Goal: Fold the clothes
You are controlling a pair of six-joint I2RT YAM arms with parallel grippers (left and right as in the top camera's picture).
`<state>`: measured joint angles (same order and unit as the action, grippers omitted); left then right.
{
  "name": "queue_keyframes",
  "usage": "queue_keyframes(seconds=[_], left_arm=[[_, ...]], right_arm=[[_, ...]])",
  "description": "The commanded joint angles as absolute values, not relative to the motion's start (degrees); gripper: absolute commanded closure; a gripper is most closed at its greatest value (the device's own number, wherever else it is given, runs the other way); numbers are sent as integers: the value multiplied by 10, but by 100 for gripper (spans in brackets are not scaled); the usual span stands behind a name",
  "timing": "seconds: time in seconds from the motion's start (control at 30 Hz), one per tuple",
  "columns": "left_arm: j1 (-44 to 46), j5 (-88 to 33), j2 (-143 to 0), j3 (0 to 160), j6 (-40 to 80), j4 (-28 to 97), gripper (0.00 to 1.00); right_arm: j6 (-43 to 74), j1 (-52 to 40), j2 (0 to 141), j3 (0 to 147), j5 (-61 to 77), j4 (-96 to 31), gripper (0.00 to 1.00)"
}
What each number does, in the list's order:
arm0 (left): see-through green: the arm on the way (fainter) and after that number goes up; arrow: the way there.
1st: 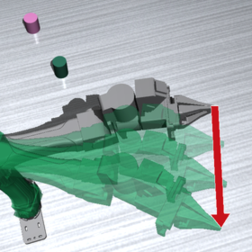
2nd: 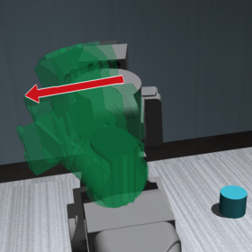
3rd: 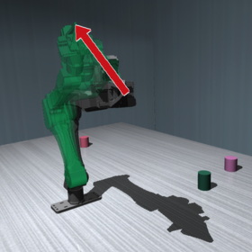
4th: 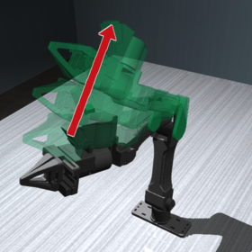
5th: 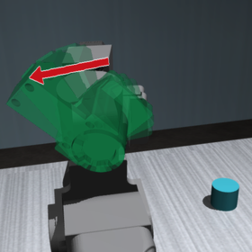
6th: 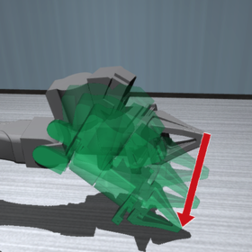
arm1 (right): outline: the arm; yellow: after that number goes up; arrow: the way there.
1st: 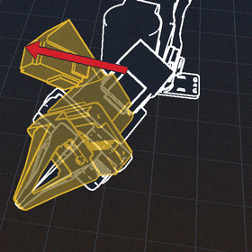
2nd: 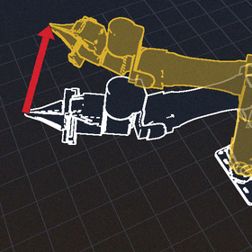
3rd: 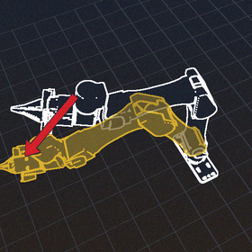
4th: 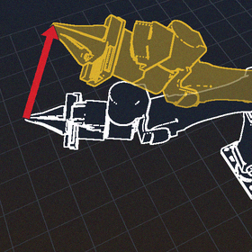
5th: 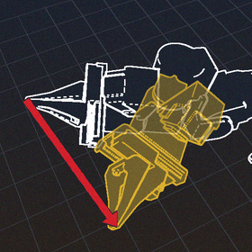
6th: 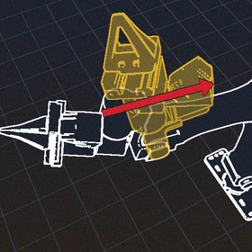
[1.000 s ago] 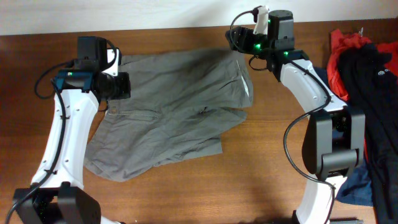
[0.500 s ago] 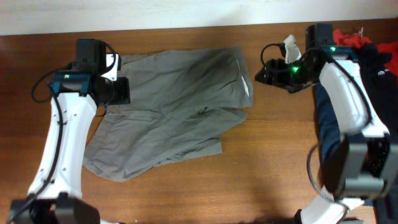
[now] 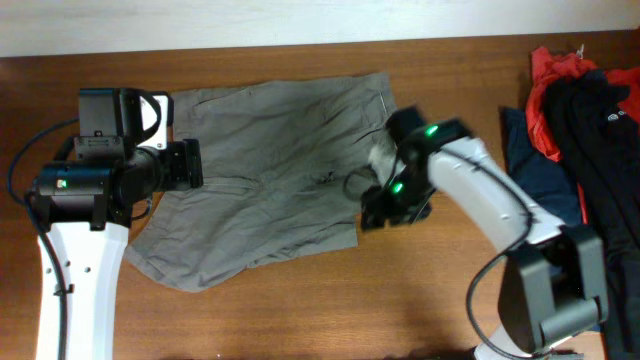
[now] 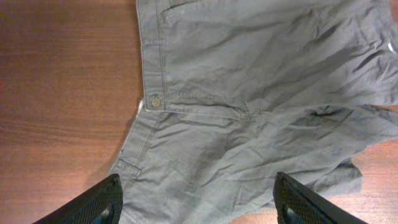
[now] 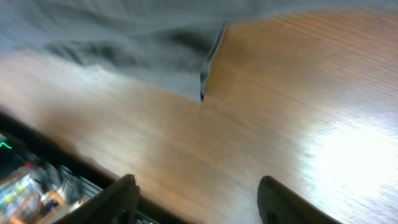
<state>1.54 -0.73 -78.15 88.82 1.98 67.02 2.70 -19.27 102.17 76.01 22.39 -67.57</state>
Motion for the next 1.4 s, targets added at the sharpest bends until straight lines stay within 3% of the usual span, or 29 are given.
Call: queue_keyframes(seconds=[0.0,0.2,0.6,0.73,0.8,0.97,1.0,1.07,1.17,1.3,1.37], left_arm=[[13,-13,-778,890,17,677,22],[13,-13,-778,890,17,667,18],[13,-27,-778,890,26,661,18],[13,-28,-778,890,30,661,18],[13,-28,-778,890,30,660,18],[13,-28,-778,890,30,660,18],[13,-28,-778,890,30,660,18],[13,-28,-778,890,30,660,18],[13,-28,-778,890,30,660,17],[13,-28,-778,890,30,660,17],[13,-28,-778,890,30,656,17]], right_arm=[[50,-230,1032,687,177,-613,39],[44,-248,1064,669,185,-524,43],[-73,-253,1094,669,208,-487,40],[-93,-256,1110,669,219,-485,48],[-102,-256,1111,669,221,-485,60],[-160,-257,1111,669,268,-486,72],[-161,-256,1111,669,268,-487,84],[-161,-256,1111,669,261,-490,95],[-113,-249,1102,675,206,-517,96],[77,-240,1056,716,-58,-674,96],[116,-239,1039,728,-88,-752,96]])
